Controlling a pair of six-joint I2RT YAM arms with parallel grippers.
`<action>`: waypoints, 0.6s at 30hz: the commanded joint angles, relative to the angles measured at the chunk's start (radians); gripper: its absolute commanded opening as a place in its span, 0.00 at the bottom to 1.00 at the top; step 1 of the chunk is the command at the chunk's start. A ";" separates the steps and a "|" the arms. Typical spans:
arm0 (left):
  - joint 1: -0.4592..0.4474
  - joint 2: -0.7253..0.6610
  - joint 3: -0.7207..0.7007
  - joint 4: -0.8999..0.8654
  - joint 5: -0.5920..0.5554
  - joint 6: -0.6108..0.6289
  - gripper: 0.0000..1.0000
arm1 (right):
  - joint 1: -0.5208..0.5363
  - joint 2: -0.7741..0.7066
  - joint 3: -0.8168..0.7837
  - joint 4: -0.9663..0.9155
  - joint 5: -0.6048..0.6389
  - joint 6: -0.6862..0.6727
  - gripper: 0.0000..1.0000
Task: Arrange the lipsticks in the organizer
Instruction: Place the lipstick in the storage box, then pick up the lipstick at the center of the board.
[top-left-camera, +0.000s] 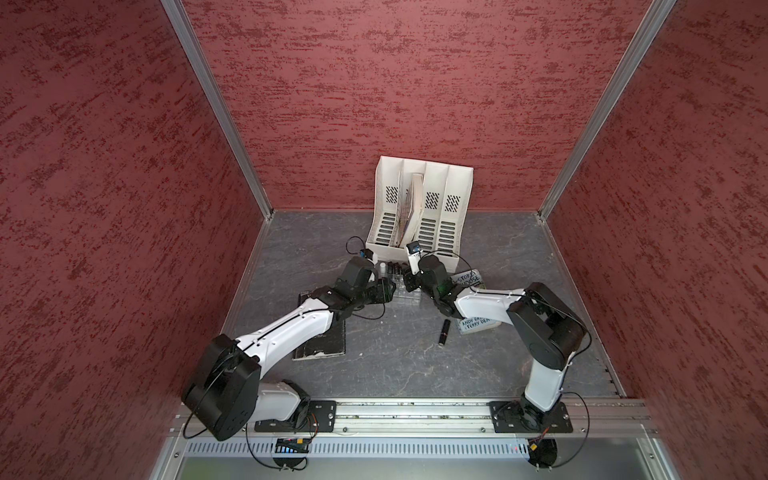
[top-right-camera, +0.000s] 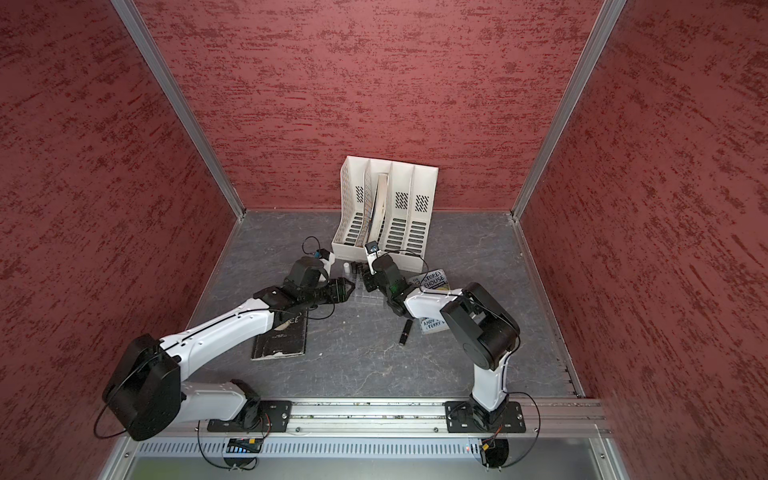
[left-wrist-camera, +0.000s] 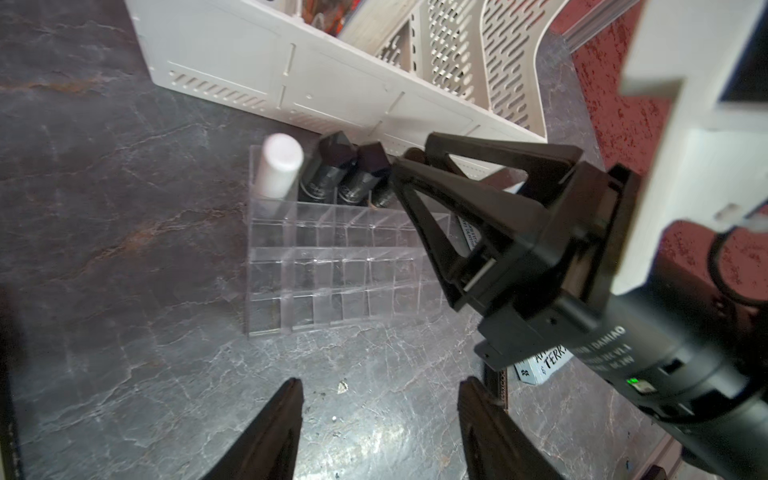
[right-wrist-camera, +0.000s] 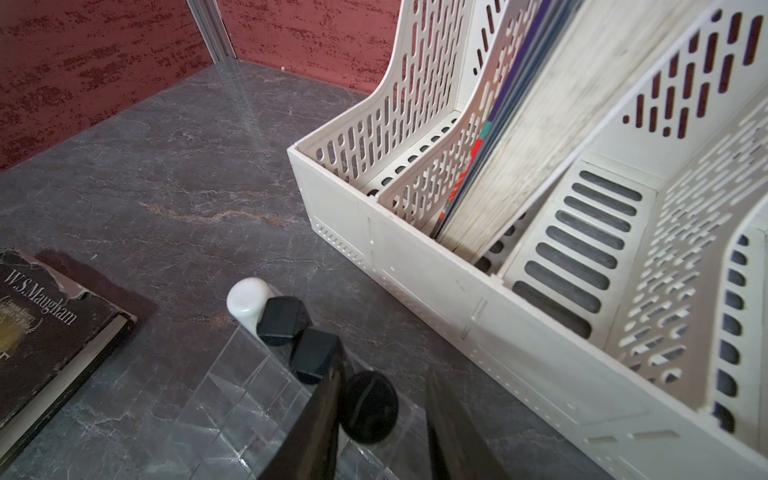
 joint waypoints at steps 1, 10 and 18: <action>-0.063 -0.008 0.030 -0.065 -0.075 0.031 0.62 | -0.001 -0.101 -0.021 -0.013 0.026 0.031 0.40; -0.352 0.166 0.226 -0.279 -0.199 0.113 0.64 | -0.089 -0.473 -0.132 -0.392 0.095 0.326 0.43; -0.429 0.511 0.558 -0.501 -0.102 0.226 0.65 | -0.197 -0.633 -0.242 -0.581 0.006 0.446 0.45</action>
